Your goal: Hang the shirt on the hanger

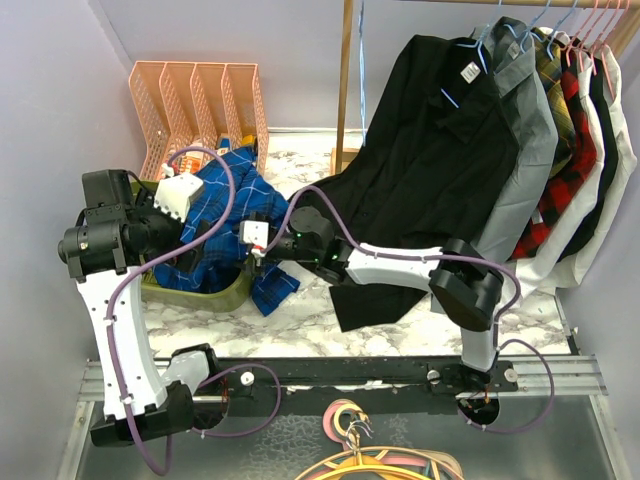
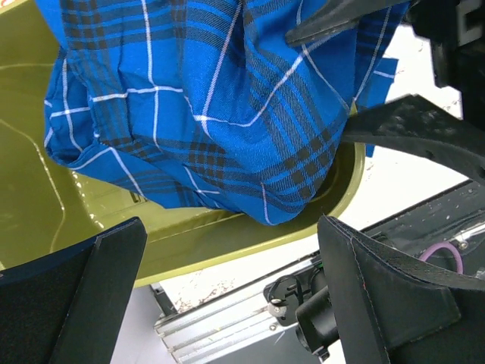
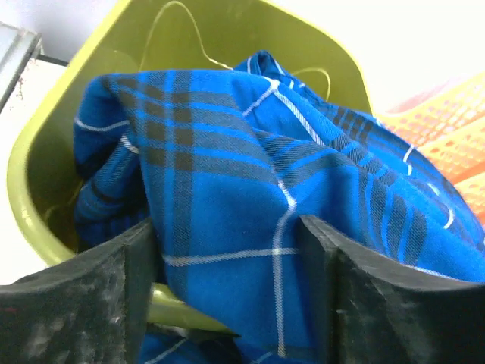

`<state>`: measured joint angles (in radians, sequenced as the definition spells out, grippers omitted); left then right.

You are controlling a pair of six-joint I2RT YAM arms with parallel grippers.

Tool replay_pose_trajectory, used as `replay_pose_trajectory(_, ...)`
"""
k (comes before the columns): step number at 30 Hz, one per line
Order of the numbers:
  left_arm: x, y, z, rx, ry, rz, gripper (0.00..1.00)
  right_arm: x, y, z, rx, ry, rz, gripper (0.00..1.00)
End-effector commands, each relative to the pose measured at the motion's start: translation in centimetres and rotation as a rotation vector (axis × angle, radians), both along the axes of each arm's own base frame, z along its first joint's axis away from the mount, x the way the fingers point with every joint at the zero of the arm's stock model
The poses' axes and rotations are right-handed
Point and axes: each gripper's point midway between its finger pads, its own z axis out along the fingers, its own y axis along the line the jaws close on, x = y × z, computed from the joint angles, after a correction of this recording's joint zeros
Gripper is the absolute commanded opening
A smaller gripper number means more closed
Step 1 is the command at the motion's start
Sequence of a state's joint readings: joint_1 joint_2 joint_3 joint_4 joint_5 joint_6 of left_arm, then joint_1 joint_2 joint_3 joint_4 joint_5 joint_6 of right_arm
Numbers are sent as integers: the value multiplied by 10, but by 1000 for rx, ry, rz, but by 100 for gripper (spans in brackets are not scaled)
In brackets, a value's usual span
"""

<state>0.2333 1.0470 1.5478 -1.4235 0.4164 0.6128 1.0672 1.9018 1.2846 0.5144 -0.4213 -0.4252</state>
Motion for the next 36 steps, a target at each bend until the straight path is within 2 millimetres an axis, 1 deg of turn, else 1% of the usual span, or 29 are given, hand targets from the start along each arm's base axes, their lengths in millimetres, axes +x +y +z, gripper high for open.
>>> replay_pose_trajectory(1,-6,2,23,52,-98,-5,99,24,14,2,-9,-25,-94,50)
replay_pose_trajectory(2,-8,0,30,52,-125,-14,99,29,15,8,-2,-29,-114,29)
replay_pose_trajectory(3,-10,-2,35,53,-150,-24,99,34,15,19,16,-40,-137,7)
replay_pose_trajectory(4,-12,-4,41,55,-174,-31,99,38,14,33,44,-51,-163,2)
replay_pose_trajectory(8,-15,-9,56,53,-231,-48,99,50,4,107,183,-115,-247,1)
replay_pose_trajectory(10,-16,-11,58,44,-239,-56,99,63,-2,145,245,-133,-318,1)
replay_pose_trajectory(12,-18,-14,58,33,-243,-68,99,76,-9,177,296,-143,-384,1)
replay_pose_trajectory(14,-21,-18,57,23,-249,-81,99,91,-19,201,344,-146,-440,1)
replay_pose_trajectory(17,-28,-26,55,3,-266,-118,99,122,-35,226,390,-136,-532,1)
replay_pose_trajectory(19,-30,-30,49,-7,-261,-143,99,142,-47,232,403,-113,-584,1)
replay_pose_trajectory(20,-29,-29,43,-3,-246,-144,99,151,-52,232,406,-92,-597,1)
replay_pose_trajectory(21,-24,-25,33,1,-216,-127,99,159,-58,233,410,-75,-606,1)
replay_pose_trajectory(23,-7,-10,19,10,-185,-40,99,168,-66,232,409,-57,-614,1)
replay_pose_trajectory(24,1,-6,10,6,-164,-15,99,172,-70,232,410,-55,-623,1)
replay_pose_trajectory(27,20,-1,-13,-9,-119,-1,99,182,-77,230,401,-55,-656,1)
replay_pose_trajectory(29,30,0,-26,-16,-108,-10,99,191,-82,225,384,-48,-693,1)
replay_pose_trajectory(30,35,-1,-28,-22,-110,-19,99,196,-85,224,379,-45,-714,1)
replay_pose_trajectory(32,40,-8,-28,-50,-115,-59,99,204,-92,220,365,-35,-747,1)
replay_pose_trajectory(36,32,-43,-24,-188,-76,-214,99,217,-106,215,349,-17,-799,1)
